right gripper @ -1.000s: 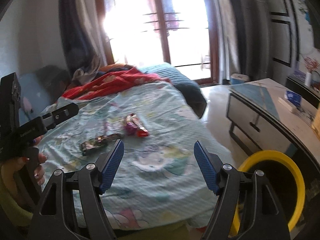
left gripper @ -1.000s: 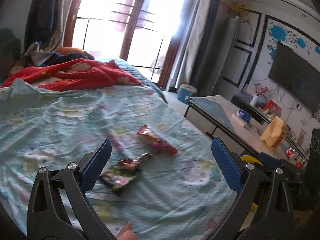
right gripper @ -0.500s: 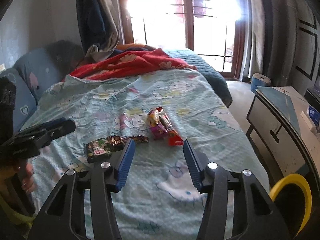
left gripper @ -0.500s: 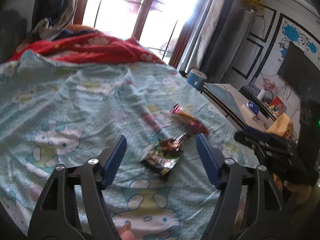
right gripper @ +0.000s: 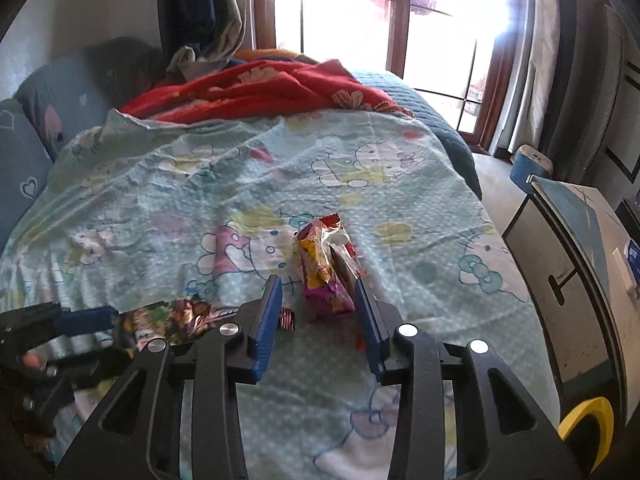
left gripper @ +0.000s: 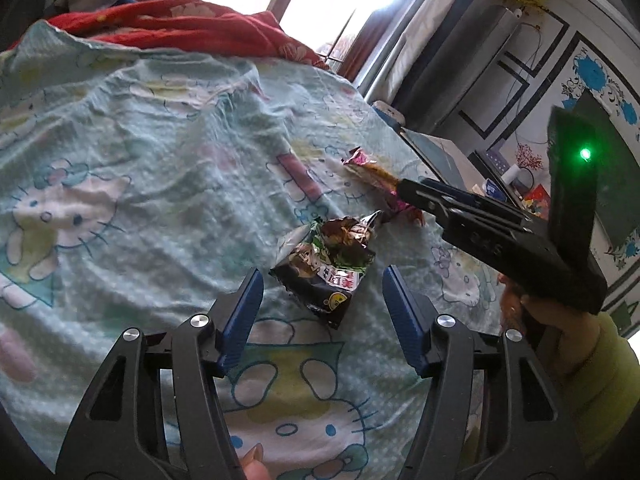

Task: Collect trash
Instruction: 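Grasp a pink snack wrapper with the right tool while the left tool grasps a brown wrapper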

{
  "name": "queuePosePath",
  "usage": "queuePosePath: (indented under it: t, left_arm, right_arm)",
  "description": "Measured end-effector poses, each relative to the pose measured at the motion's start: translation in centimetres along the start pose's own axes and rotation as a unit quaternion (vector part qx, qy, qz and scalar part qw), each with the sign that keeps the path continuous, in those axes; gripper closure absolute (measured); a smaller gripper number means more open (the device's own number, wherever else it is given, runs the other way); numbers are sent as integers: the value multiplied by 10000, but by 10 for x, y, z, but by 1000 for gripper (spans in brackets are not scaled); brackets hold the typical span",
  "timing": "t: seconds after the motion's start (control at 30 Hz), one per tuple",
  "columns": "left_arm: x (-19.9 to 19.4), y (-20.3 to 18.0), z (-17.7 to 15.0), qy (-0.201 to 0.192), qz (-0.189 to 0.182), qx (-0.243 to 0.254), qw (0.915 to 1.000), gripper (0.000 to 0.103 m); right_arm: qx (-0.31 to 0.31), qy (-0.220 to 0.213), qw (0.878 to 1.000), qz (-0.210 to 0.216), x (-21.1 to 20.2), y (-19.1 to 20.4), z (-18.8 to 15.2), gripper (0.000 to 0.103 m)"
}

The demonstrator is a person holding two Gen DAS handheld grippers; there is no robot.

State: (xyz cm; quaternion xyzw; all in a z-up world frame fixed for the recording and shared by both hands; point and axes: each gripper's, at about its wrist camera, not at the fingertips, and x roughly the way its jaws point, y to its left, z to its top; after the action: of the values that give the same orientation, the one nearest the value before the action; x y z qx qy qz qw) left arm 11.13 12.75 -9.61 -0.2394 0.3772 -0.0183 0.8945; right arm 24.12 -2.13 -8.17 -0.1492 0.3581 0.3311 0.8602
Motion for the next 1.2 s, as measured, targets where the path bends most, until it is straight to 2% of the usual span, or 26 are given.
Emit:
queuePosePath:
  t: [0.07,0.1,0.23,0.4,0.6,0.9,1.2]
  left_arm:
    - [3,2,0,28,-44,-92,9999,51]
    - [4,2,1,41,-51,-113,9999,57]
    - [8,5,0,84,-80,-238,9996,67]
    - [8,6,-2,138,-143,-275,9994,88]
    - [3,1,2,100,-269,-220,9993,94]
    - [-20,-12,17,-327,-247,43,9992,95]
    - [-29,-31,20,-466,-358,259,9979,95]
  right_arm:
    - [-53,59,10000,-7,8,1,3,68]
    - [-73,85,9999,-12,12,2,3,69]
    - [-168,191,9997,-37,24,5,4,77]
    - [-100,191,9998,13,28,3,2,86]
    - [219,123,9992,312,15,-5,-10,89]
    - [598,-73,9956,723,-27,-7,-32,90]
    - [1000,-168,9870,1245,-66,-9,-55,90]
